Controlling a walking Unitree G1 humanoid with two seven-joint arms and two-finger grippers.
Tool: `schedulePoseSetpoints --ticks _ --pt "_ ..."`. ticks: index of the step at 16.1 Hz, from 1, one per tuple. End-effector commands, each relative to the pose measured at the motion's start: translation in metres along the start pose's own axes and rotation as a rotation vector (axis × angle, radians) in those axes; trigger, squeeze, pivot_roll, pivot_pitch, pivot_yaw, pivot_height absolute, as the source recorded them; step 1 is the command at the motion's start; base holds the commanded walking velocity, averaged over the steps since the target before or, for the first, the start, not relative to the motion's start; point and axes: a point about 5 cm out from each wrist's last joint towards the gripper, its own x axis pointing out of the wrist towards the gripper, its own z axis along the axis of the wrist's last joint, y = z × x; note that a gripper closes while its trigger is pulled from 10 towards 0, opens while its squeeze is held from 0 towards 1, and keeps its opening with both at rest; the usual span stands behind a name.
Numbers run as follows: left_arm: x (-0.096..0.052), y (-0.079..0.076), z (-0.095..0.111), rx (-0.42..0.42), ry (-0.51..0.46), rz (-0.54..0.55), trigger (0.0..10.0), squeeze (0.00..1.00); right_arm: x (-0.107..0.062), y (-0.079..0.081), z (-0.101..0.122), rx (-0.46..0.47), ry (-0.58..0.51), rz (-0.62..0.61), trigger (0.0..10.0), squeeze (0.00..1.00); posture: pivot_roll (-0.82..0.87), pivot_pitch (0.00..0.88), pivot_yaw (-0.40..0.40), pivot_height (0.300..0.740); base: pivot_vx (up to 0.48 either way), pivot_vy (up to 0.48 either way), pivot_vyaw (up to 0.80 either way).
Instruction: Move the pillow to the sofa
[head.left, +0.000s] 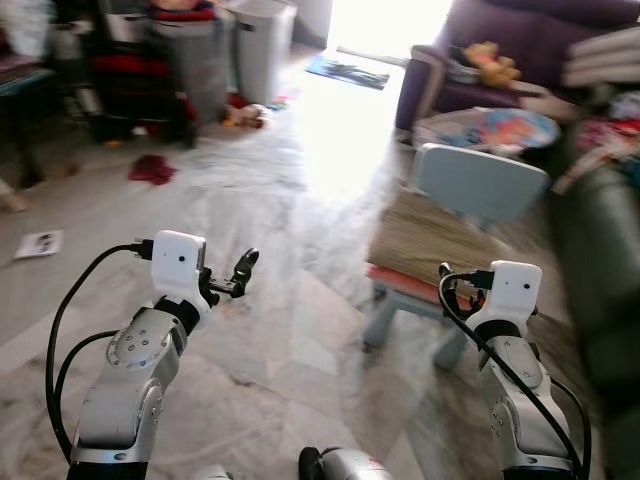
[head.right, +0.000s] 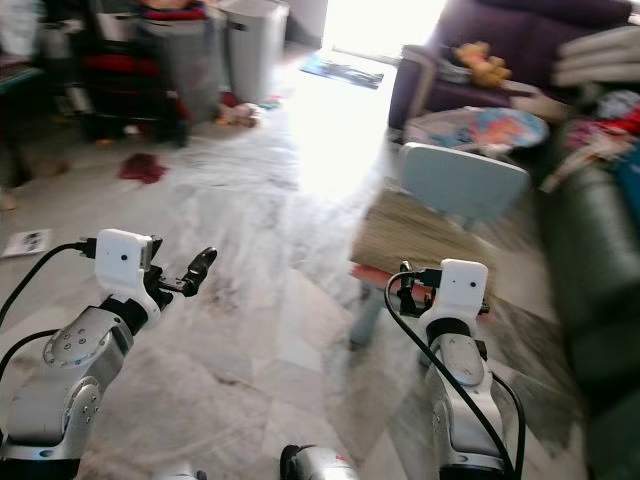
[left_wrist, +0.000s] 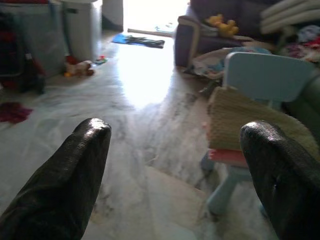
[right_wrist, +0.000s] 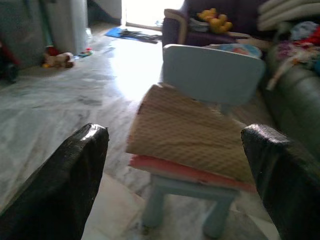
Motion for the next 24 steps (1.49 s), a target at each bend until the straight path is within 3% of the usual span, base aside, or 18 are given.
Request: schedulePoseSetpoints --ticks 1,9,16,18,20,24 --pt "0.002 -0.003 0.001 -0.004 -0.005 -0.018 10.0 0.00 0.001 -0.004 0.006 -0.005 -0.014 -0.018 10.0 0.00 0.01 0.000 -0.106 0.740 0.000 0.000 -0.80" --pt "0.003 -0.003 0.000 -0.011 -0.006 -0.021 10.0 0.00 0.002 -0.004 0.007 -0.005 -0.021 -0.019 10.0 0.00 0.01 0.000 -0.107 0.740 0.000 0.000 -0.76" --pt "0.004 -0.002 0.000 -0.005 -0.003 -0.017 10.0 0.00 0.002 -0.004 0.008 0.022 -0.039 -0.015 10.0 0.00 0.01 0.000 -0.097 0.740 0.000 0.000 -0.29" --pt "0.004 0.007 0.001 0.031 -0.012 0.026 10.0 0.00 0.002 -0.002 0.010 0.042 -0.053 -0.005 10.0 0.00 0.01 0.000 -0.084 0.740 0.000 0.000 0.00" --pt "0.005 0.027 0.005 0.069 -0.029 0.106 10.0 0.00 0.004 -0.001 0.009 0.063 -0.060 -0.011 10.0 0.00 0.02 0.000 -0.064 0.740 0.000 0.000 0.00" --pt "0.013 0.042 0.007 0.111 -0.013 0.088 10.0 0.00 0.006 0.000 0.009 0.109 -0.092 -0.075 10.0 0.00 0.00 0.000 0.035 0.740 0.000 0.000 0.00"
